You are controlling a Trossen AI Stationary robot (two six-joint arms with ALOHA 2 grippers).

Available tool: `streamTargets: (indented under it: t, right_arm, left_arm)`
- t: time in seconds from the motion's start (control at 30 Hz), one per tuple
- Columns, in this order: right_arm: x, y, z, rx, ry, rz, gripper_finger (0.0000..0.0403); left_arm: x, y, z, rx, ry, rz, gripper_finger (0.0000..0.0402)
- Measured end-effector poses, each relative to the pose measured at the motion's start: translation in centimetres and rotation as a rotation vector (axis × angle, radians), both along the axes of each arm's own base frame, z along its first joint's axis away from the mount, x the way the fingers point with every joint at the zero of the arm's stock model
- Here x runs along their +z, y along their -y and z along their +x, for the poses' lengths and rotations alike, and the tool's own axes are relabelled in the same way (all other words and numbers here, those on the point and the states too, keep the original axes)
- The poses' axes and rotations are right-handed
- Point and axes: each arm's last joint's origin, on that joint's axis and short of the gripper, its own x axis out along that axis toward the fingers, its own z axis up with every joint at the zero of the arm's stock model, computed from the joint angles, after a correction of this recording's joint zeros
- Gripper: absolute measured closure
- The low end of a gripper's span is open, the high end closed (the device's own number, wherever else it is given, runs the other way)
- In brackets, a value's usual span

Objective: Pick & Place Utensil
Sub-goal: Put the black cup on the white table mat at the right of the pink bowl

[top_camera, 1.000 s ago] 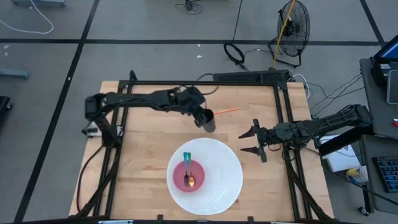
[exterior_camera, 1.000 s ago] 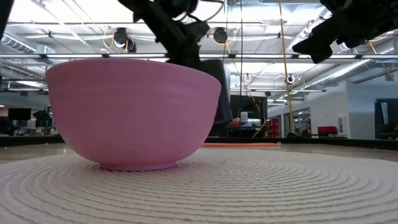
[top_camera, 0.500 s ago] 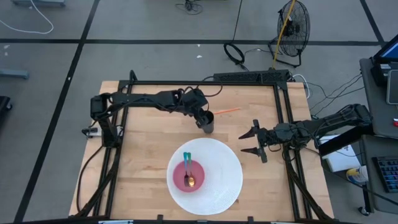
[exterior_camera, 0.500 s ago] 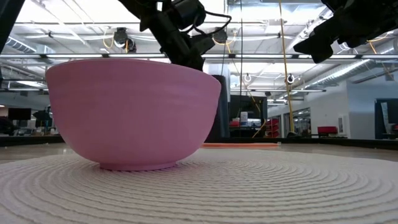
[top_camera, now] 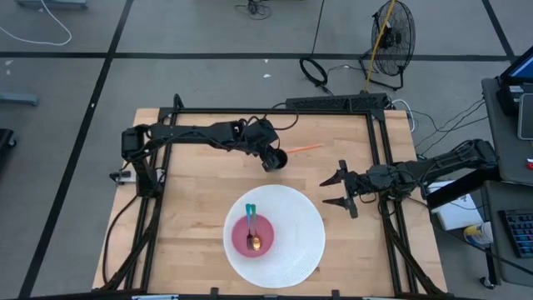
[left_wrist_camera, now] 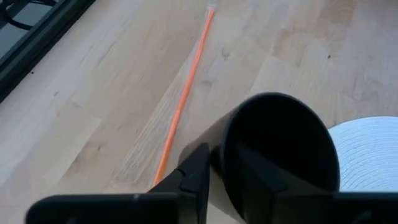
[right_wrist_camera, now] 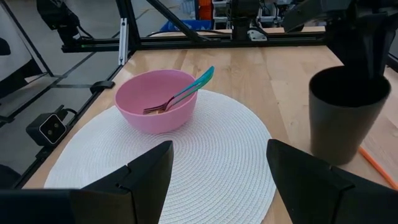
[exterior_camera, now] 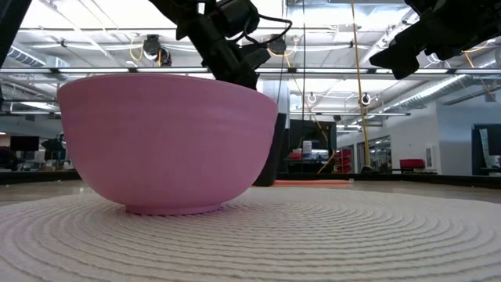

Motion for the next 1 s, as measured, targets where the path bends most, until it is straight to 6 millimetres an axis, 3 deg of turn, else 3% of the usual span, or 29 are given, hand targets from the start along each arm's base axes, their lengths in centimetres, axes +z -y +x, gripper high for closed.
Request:
streamTargets:
  t: [0.3, 0.63, 1.0]
  right_arm:
    - [0.0, 0.0, 0.0, -0.002, -0.001, 0.007, 0.0149]
    - [0.0, 0.0, 0.0, -0.004, -0.003, 0.014, 0.0149]
    - [0.0, 0.0, 0.0, -0.002, -0.003, 0.016, 0.0149]
  left_arm:
    - [0.0, 0.0, 0.0, 0.001, -0.001, 0.000, 0.0332]
    - [-0.1, -0.7, -0.3, 0.017, -0.014, 0.001, 0.0394]
    - [-0.2, -0.5, 0.2, -0.023, 0.025, -0.034, 0.0391]
